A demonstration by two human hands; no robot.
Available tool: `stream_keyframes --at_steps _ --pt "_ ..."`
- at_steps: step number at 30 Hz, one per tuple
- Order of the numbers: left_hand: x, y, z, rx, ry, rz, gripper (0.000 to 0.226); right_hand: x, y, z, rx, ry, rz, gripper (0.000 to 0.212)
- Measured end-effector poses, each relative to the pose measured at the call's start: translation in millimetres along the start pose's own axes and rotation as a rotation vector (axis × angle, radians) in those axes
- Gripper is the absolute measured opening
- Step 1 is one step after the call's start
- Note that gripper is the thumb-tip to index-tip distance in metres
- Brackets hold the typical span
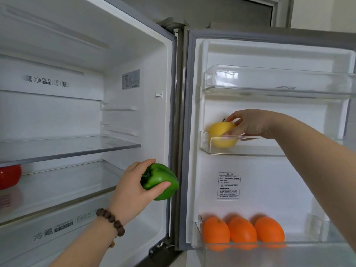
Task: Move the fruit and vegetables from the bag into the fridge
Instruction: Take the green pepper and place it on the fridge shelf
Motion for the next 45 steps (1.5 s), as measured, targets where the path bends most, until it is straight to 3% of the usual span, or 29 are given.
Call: stream_keyframes --at_steps 7,11,16,19,24,29,32,35,40,45 --pt "-2.8 -8.3 3.0 -0.030 -0.002 0.022 0.083 10.7 6.6 0.6 0.005 0.076 -0.131 0.079" --pt "-4.0 -10.1 4.1 0.005 0.057 0.016 0.084 28.6 6.1 9.6 -0.021 0.212 -0.299 0.059" --pt "-4.3 -8.3 4.6 0.001 0.072 -0.043 0.071 56.4 -20.4 32.2 -0.050 0.518 -0.544 0.034" --pt "-0.7 -3.2 5.1 -0.019 0.074 -0.061 0.070 63.9 -59.5 39.3 -0.170 0.623 -0.435 0.029" --pt "15.8 17.1 7.9 -0.041 0.088 -0.019 0.078 78.5 -127.4 44.4 -0.038 0.844 -0.355 0.031" --pt "37.7 53.3 14.1 -0.092 0.047 0.024 0.078 69.0 -209.6 41.0 -0.231 0.731 0.095 0.081" --pt "53.0 76.6 19.6 -0.105 0.063 0.007 0.076 61.8 -249.2 46.8 -0.402 0.719 0.271 0.070" --pt "64.5 99.8 28.2 -0.156 0.075 -0.033 0.077 54.3 -279.1 61.1 -0.520 0.730 0.304 0.056" --pt "78.8 144.3 60.6 -0.244 0.151 -0.205 0.087 32.1 -329.5 84.8 -0.711 0.675 0.320 0.055" --pt "81.6 173.9 109.4 -0.624 0.335 -0.332 0.102 0.8 -370.7 107.4 -0.769 0.601 0.244 0.050"
Point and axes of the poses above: each hand's wrist, its own x-axis away from the middle knuckle, its own y-axis out of the back of the hand, z = x × y, the point moved 3 cm from there along -x, towards the middle knuckle, and after that the axes turned 12 degrees about y, right-handed, at the moved point
